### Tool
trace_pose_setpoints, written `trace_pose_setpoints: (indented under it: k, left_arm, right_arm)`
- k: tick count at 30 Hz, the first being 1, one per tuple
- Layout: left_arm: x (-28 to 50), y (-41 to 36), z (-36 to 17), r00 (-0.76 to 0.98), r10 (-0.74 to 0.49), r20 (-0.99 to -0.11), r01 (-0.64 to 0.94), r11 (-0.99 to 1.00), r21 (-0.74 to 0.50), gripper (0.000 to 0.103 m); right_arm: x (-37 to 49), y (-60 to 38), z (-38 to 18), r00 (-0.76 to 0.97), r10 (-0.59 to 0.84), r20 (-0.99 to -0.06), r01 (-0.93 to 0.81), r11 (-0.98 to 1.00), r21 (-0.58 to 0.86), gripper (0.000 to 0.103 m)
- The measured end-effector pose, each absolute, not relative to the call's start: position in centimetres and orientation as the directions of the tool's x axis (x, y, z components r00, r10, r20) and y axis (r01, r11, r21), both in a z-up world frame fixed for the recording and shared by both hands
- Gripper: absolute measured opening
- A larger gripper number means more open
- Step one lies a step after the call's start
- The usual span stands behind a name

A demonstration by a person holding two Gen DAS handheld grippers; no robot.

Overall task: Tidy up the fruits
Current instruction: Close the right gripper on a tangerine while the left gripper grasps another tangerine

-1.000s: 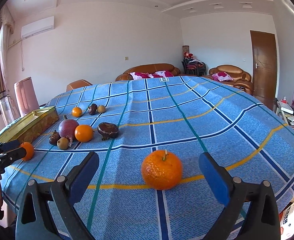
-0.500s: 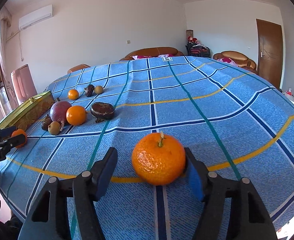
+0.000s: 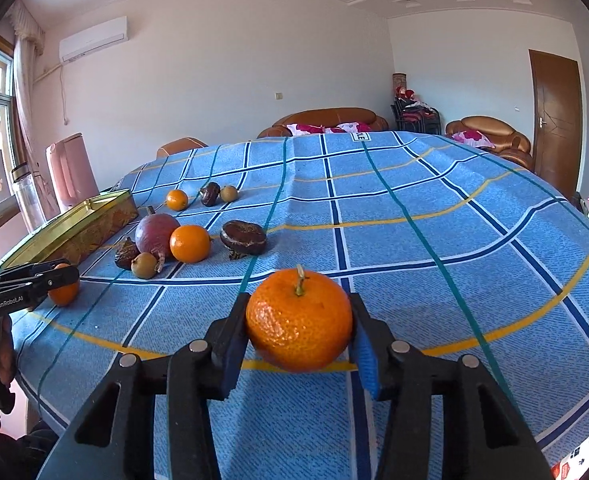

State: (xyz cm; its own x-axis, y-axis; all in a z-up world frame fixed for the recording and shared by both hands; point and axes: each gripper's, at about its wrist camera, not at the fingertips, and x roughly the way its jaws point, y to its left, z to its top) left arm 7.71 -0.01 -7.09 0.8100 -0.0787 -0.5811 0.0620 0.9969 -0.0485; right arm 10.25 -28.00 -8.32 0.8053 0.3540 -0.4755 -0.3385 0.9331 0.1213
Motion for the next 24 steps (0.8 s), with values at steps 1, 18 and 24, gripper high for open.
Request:
trace_pose_setpoints:
  k: [1,18,24]
  left_arm:
    - [7.6,-0.1,-7.0,0.814,-0.072,-0.576,0.06,0.997,-0.041,0.044]
    - [7.8,-0.4,-7.4,0.8,-0.037,-0.598,0.045,0.999,-0.002,0.057]
    - [7.7,-0.7,-7.6,0.797,-0.053,-0.601,0.071,0.997,0.006,0.047]
  right_arm:
    - [10.1,-27.8,-8.3,0.805,0.358,-0.473,-0.344,0.931,0.119,0.049]
    - [9.3,-25.8,-8.3,0.788,0.404,-0.464,-0.4,0.91,0.111,0.049]
    - [9.0,-25.2,-8.4,0.781,0.419,-0.463,-0.416,0.902,0.115,0.049]
